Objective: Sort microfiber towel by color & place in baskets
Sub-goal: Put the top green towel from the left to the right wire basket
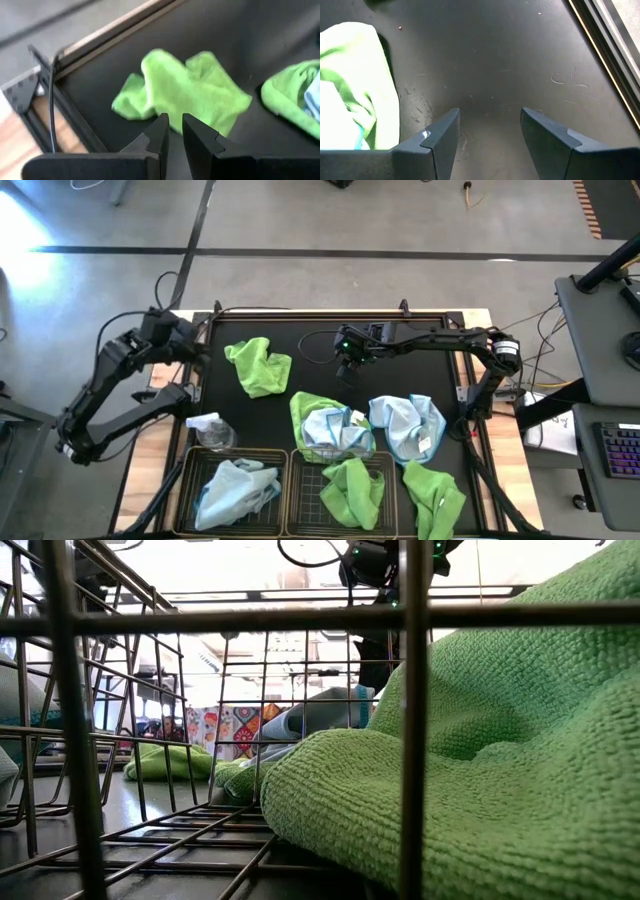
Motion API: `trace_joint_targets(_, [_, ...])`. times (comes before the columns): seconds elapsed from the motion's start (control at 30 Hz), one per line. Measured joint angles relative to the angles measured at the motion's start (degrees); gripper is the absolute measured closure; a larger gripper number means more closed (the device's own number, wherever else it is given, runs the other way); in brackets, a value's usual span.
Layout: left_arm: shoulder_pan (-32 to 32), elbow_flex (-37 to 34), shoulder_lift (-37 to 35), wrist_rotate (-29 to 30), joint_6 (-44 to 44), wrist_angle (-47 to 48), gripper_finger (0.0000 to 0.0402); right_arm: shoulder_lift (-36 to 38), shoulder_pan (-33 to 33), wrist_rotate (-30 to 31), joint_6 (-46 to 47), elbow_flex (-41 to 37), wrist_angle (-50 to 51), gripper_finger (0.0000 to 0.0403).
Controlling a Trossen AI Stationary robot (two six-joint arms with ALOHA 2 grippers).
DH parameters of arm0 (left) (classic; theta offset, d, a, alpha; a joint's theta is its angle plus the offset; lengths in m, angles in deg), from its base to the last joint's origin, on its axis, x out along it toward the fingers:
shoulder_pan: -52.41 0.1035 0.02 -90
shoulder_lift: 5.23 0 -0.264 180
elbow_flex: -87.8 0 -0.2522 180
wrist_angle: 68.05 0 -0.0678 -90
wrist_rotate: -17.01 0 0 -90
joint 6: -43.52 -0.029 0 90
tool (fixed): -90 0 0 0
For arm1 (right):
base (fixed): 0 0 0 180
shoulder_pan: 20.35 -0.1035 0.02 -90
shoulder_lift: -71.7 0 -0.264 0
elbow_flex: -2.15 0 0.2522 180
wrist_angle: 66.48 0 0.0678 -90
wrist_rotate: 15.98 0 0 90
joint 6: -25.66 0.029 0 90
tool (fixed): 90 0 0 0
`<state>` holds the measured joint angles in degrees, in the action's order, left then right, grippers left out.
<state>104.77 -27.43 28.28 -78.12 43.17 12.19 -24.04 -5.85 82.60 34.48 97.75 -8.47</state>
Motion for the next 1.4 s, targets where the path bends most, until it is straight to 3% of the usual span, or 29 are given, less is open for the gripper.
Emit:
trace_joint_targets(0.5, [-0.02, -6.48, 1.43, -2.17, 1.38, -2.1, 0.0363, 0.0, 0.0, 0.0, -0.02, 0.0, 0.0, 0.0197])
trace_joint_targets(0.7, [-0.03, -9.25, 1.62, -9.22, 2.39, -9.12, 0.0363, 0.0, 0.0, 0.0, -0.5, 0.0, -0.02, 0.0197])
trace_joint_targets(1.4, [-0.68, -9.38, 15.33, -9.4, 3.26, -10.21, 0.0363, 0.0, 0.0, 0.0, -1.42, 0.0, -1.75, 0.0197])
